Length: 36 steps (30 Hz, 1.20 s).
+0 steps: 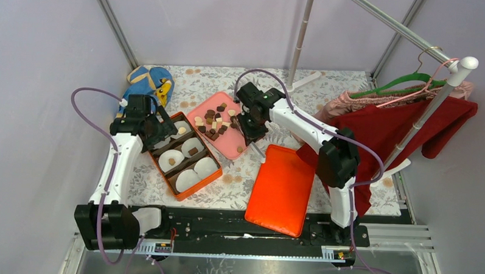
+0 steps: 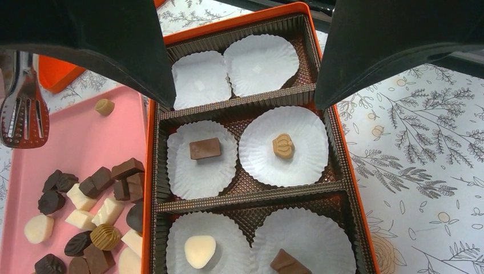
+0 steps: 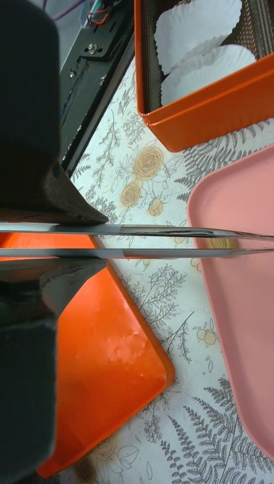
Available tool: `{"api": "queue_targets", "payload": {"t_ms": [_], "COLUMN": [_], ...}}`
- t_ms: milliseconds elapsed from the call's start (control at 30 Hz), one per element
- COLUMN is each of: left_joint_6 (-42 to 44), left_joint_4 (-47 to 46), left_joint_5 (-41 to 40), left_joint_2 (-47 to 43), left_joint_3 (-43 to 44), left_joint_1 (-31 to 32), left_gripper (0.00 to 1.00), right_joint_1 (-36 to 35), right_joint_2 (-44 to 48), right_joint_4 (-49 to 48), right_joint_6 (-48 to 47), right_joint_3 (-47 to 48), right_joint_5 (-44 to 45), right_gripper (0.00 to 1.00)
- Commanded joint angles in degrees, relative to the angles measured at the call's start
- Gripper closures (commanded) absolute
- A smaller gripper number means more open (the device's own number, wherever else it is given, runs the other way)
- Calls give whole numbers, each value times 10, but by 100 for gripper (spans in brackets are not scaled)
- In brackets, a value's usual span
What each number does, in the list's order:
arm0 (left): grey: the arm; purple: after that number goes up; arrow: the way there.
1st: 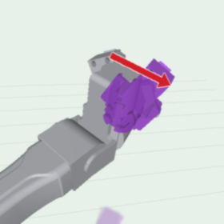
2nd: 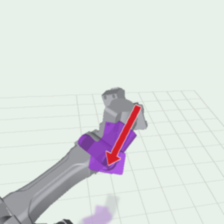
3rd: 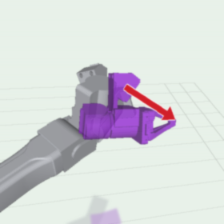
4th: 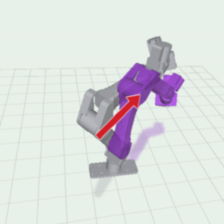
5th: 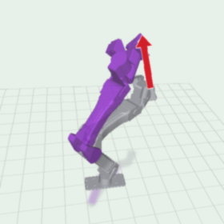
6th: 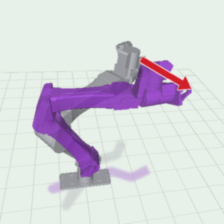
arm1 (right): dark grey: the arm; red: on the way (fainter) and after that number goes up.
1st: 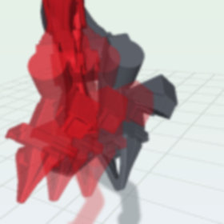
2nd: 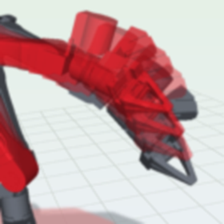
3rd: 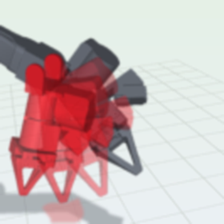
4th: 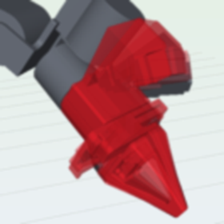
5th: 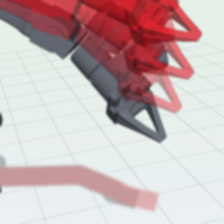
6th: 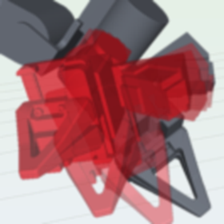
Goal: Pack the chocolate
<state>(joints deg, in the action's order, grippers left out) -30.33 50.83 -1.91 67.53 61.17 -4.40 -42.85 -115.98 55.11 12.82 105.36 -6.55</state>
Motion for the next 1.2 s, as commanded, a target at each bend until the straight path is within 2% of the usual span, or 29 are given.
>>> {"api": "queue_targets", "payload": {"t_ms": [0,100,300,467,567,767,967,1167], "left_joint_6": [9,4,2,16,17,12,14,11], "left_joint_4": [-8,5,6,5,-1,-12,-12,-14], "left_joint_5": [-13,-22,31,24,31,21,24,29], "left_joint_2": [-17,-30,-36,-15,-6,-5,-6,-20], "left_joint_3": [5,8,-1,3,-2,-14,-15,-23], "left_joint_1": [3,3,3,2,3,3,3,3], "left_gripper": [1,1,1,1,1,1,1,1], "right_joint_1": [-18,-32,-49,-52,-55,-56,-55,-57], "right_joint_2": [47,42,50,28,20,-19,-39,-43], "right_joint_4": [-30,-27,-51,-43,-43,-28,-22,-32], "right_joint_6": [15,2,-14,-25,-35,-48,-56,-58], "right_joint_3": [-4,-2,-15,0,2,20,33,30], "right_joint_5": [-9,-18,-14,-16,-18,-9,-12,-13], "right_gripper": [77,73,69,68,64,61,55,54]}}
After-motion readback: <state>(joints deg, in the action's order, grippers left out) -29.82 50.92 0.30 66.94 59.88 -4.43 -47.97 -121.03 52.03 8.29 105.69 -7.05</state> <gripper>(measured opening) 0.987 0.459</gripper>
